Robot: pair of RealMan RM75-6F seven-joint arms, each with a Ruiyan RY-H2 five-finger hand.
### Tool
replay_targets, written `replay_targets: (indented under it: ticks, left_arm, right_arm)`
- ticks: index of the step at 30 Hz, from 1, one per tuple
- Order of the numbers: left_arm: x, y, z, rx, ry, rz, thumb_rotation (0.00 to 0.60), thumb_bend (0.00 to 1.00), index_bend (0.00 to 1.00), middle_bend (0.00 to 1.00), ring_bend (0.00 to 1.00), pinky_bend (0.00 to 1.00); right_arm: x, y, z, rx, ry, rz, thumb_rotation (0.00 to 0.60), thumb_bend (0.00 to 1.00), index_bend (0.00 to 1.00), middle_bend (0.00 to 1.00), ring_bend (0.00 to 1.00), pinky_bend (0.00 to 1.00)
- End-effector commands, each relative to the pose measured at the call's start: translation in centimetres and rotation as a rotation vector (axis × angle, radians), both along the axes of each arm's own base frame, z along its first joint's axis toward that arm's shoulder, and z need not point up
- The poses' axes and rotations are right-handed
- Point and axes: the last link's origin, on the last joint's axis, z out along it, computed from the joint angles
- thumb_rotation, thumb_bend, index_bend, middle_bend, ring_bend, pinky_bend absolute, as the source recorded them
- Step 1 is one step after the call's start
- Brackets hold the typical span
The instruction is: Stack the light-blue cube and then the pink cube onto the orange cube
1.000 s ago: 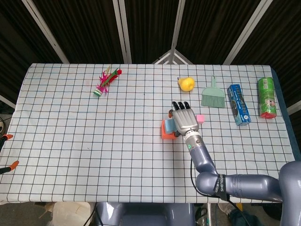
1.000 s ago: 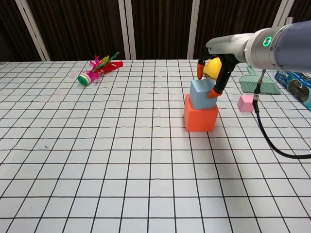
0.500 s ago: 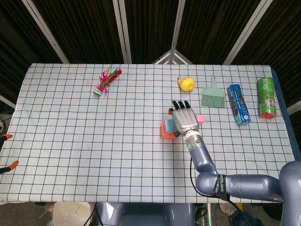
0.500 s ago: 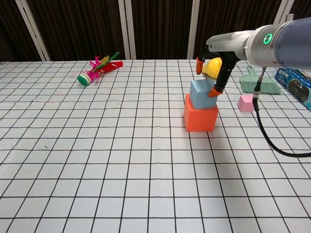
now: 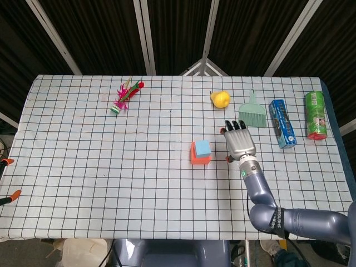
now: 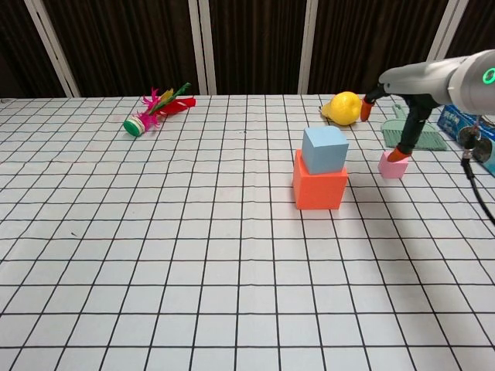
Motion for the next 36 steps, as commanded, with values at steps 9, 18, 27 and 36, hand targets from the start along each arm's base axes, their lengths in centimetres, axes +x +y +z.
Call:
replay_targets:
  ticks: [9,18,27,36]
  left_arm:
    - [0.0,-0.1,-0.4,0.016,0.032,0.028,0.6,0.21,0.21,0.01,0.0,0.02]
    - [0.0,0.2,-0.7,0.031,0.056,0.049,0.6,0.21,0.21,0.01,0.0,0.02]
    - [-0.1,0.9,-1.3,0.018,0.06,0.056,0.6,0.21,0.21,0.01,0.0,0.02]
    - [-0.5,1.2,-1.4,0.019,0.072,0.077,0.6,0.21,0.21,0.01,0.0,0.02]
  right_arm:
    - [-5.3,-1.1,1.1,-0.046,0.027,0.107,0.6,0.24,0.26,0.07,0.07,0.0]
    - [-7.2,-3.5,-0.6,-0.006,-0.049,0.051,0.6,0.24,0.31,0.07,0.07,0.0]
    - [-8.1,-5.1,-2.0,0.014,-0.071,0.025,0.6,0.24,0.33,0.07,0.07,0.0]
    - [-8.6,-6.0,-2.7,0.015,-0.071,0.012,0.6,0.26,0.37,0.07,0.07,0.0]
